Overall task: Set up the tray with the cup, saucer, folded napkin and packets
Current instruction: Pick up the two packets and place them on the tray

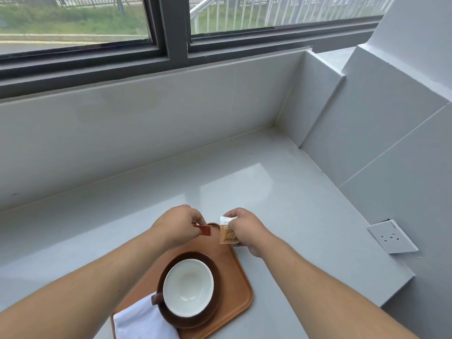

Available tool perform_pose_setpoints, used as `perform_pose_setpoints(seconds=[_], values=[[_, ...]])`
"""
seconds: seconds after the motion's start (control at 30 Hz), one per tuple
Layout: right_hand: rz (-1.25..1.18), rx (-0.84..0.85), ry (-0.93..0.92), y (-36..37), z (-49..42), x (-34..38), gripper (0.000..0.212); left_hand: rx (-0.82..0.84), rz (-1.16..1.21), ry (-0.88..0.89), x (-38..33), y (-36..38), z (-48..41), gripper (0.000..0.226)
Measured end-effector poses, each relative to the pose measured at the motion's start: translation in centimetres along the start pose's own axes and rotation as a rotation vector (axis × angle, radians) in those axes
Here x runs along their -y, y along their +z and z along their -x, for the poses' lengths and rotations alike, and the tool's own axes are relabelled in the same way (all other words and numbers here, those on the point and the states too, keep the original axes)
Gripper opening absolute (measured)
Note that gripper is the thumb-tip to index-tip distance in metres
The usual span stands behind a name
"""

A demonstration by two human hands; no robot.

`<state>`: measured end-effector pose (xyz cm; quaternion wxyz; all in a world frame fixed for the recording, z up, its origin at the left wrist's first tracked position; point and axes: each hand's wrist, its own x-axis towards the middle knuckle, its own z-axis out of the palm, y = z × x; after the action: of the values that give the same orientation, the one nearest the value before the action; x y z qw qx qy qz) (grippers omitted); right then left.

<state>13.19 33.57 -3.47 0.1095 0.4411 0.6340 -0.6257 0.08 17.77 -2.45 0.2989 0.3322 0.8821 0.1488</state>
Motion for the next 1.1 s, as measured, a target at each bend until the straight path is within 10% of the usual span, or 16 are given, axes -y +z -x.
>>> perform_pose_setpoints(seconds=[0.9, 1.1], values=[[0.722, -0.055, -0.364, 3.6, -2.3, 0.2, 0.024, -0.105, 0.11, -0.083, 3.2, -0.4, 1.7, 0.01], [0.909, -0.117, -0.525, 3.7, -2.3, -0.1, 0.022, -0.089, 0.19, -0.102, 3.2, 0.9, 1.2, 0.044]])
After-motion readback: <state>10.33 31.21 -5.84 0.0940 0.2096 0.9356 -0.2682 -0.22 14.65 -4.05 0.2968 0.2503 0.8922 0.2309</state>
